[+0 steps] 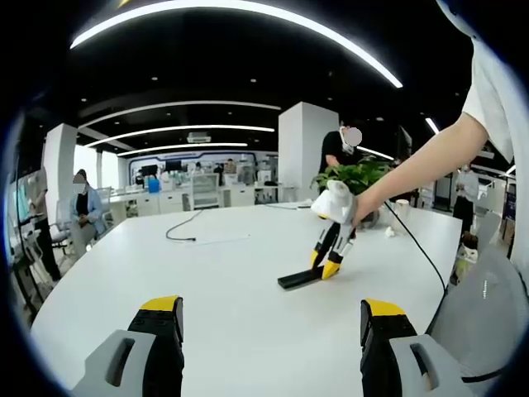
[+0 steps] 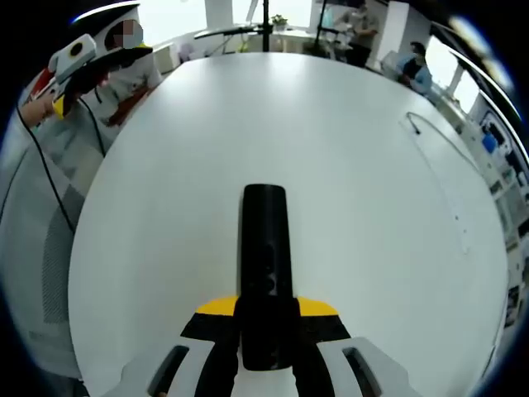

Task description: Press the specified remote control buttons in sequence, fully releasing each button before pressing the next.

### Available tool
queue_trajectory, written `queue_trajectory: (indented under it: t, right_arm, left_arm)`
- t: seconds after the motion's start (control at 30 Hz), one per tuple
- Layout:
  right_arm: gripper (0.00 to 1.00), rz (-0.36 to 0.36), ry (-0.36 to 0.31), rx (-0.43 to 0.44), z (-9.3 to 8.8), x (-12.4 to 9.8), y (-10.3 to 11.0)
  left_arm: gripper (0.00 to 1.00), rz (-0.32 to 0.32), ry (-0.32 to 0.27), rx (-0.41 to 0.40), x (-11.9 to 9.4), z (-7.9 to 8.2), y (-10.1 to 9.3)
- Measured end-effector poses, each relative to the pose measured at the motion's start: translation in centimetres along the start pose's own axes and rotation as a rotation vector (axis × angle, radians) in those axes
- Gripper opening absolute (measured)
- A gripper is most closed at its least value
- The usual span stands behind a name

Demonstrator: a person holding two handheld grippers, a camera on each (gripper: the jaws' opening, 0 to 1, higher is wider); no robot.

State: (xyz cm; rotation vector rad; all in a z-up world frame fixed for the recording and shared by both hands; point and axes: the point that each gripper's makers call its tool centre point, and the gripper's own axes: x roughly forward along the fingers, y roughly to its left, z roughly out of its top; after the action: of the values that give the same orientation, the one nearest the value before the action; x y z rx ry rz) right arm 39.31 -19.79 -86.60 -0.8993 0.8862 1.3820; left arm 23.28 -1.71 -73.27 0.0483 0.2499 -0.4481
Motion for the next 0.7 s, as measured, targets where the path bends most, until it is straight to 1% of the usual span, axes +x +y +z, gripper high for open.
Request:
queue_trajectory:
  t: [0.17,0.23,0.27,0.3,0.33,0.4,0.5,0.6,0.63,0.7]
  right_arm:
    - [0.22,-0.013,0.005,0.024,-0.1,0.0,-0.1]
    - [0.24,-0.029,0.013,0.03,-0.1,-0.1,-0.2]
    - [0.25,-0.054,0.013,0.077,-0.2,-0.2,-0.4]
    - [0.27,-0.064,0.011,0.125,-0.4,-0.2,-0.6]
    - [0.29,-0.065,0.008,0.134,-0.4,-0.2,-0.7]
    - [0.31,-0.074,-0.016,0.158,-0.6,-0.2,-1.0]
    - [0.36,-0.11,-0.042,0.211,-0.8,-0.4,-1.4]
    - [0.39,-0.133,-0.068,0.231,-1.0,-0.5,-1.4]
    - [0.39,-0.152,-0.079,0.256,-1.1,-0.6,-1.5]
    - [0.42,-0.178,-0.092,0.269,-1.1,-0.7,-1.7]
  left_arm:
    - [0.91,-0.004,0.003,-0.001,0.0,-0.1,-0.1]
    - [0.91,-0.006,0.004,-0.002,0.0,-0.1,-0.1]
    - [0.91,-0.006,0.005,-0.001,0.0,-0.1,-0.1]
    - [0.91,-0.007,0.006,0.0,0.0,-0.1,-0.2]
    - [0.91,-0.007,0.006,0.0,0.0,-0.1,-0.2]
    - [0.91,-0.009,0.006,0.0,0.0,-0.1,-0.2]
    - [0.91,-0.01,0.007,0.0,0.0,-0.1,-0.2]
    - [0.91,-0.006,0.003,-0.001,0.0,-0.1,-0.1]
    - [0.91,-0.005,0.002,-0.003,-0.1,-0.1,-0.1]
    - [0.91,-0.002,0.0,-0.006,-0.1,-0.1,0.0]
